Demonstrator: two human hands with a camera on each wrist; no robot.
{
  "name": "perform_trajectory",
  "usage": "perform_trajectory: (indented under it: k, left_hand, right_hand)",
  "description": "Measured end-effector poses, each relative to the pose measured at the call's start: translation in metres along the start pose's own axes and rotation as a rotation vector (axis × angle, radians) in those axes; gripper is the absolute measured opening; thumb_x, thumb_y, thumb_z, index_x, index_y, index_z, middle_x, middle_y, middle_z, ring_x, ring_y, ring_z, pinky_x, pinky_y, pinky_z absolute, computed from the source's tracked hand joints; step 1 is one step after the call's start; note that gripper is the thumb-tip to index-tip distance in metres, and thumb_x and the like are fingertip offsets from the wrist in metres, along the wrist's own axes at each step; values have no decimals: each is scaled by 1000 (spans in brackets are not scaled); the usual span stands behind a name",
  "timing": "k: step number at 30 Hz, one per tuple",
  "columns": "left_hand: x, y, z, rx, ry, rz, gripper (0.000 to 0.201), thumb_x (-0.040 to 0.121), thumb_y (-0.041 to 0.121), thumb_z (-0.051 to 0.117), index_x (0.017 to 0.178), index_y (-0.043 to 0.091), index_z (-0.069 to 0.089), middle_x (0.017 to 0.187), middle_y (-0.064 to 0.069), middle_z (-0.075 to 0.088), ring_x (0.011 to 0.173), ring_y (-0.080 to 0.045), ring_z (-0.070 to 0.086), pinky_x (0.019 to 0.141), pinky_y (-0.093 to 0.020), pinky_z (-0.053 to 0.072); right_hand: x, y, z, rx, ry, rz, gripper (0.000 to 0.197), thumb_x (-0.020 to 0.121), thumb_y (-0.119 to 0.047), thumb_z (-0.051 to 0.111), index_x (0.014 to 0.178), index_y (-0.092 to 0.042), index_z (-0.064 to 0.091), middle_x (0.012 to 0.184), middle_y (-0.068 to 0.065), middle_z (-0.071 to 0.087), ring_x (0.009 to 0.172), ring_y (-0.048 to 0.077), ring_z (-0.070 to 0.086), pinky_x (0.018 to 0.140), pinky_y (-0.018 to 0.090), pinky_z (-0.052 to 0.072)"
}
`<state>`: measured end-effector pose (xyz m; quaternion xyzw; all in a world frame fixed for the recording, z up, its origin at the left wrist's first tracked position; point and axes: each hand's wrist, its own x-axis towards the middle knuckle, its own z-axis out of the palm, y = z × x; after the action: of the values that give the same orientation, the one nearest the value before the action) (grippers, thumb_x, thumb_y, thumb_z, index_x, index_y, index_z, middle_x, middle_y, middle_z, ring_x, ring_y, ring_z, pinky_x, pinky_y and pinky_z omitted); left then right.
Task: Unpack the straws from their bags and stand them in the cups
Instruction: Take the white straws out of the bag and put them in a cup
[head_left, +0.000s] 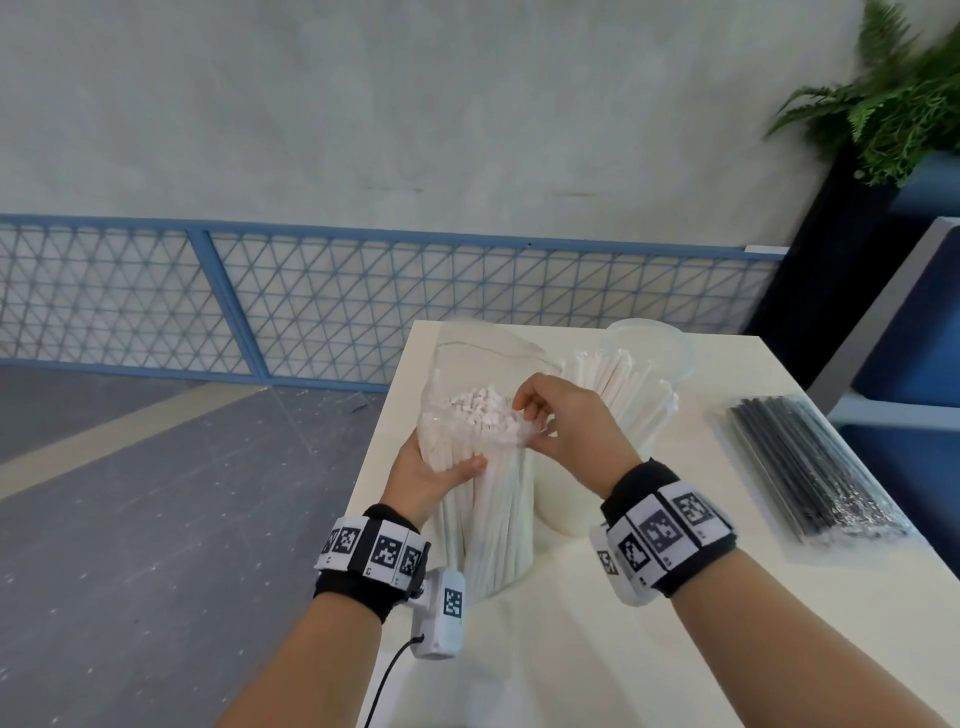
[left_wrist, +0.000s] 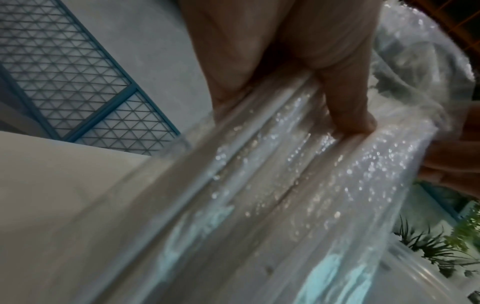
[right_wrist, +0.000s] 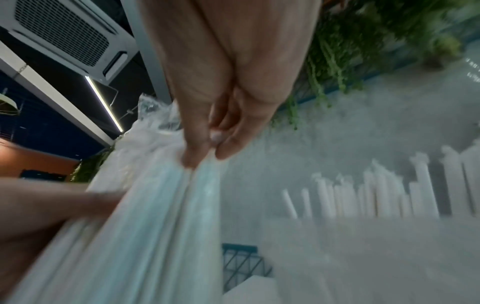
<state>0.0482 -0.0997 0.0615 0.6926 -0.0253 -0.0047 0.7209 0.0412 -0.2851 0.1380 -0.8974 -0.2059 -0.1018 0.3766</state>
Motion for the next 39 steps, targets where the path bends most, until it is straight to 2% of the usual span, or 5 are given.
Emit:
perform_trajectory:
  k: [6, 13, 21, 32, 39]
  left_hand:
    - [2, -4, 1, 51, 65, 19, 59, 63, 16, 83, 117, 16, 57, 114, -4, 67, 109, -15, 62, 98, -39, 48]
    - [6, -6, 3, 81, -33, 8, 79, 54, 23, 87, 124, 17, 52, 119, 0, 64, 113, -13, 59, 95, -32, 49]
    - [9, -6, 8, 156, -98, 14, 74, 45, 32, 85, 106, 40, 43, 112, 14, 57, 106, 1, 54, 83, -17, 43]
    - [11, -10, 6, 197, -94, 22, 82, 45, 28, 88, 110, 47, 42, 115, 17, 58, 111, -2, 54, 91, -23, 44]
    - [9, -9, 9, 184, -122, 40, 84, 45, 24, 90, 110, 47, 43, 113, 18, 59, 103, 13, 56, 88, -19, 45]
  right_hand:
    - [-5, 2, 11, -54, -21, -11, 24, 75, 8, 60, 72, -15, 56, 79, 0, 59, 71, 8, 54, 71, 10, 40]
    - [4, -7, 1, -52, -63, 285, 12, 92, -13, 50, 100, -9, 59, 95, 7, 67, 85, 22, 66, 74, 24, 47]
    - [11, -2, 15, -155, -175, 365, 65, 79, -32, 71, 131, -6, 44, 127, 10, 44, 104, 24, 57, 89, 23, 40]
    - [13, -2, 20, -132, -208, 386, 35, 87, -35, 60, 103, -5, 55, 82, 5, 54, 79, 19, 50, 54, 16, 31]
    - [11, 6, 29, 21, -143, 461, 39, 80, -39, 68, 93, -4, 59, 88, 8, 63, 86, 26, 60, 69, 28, 43]
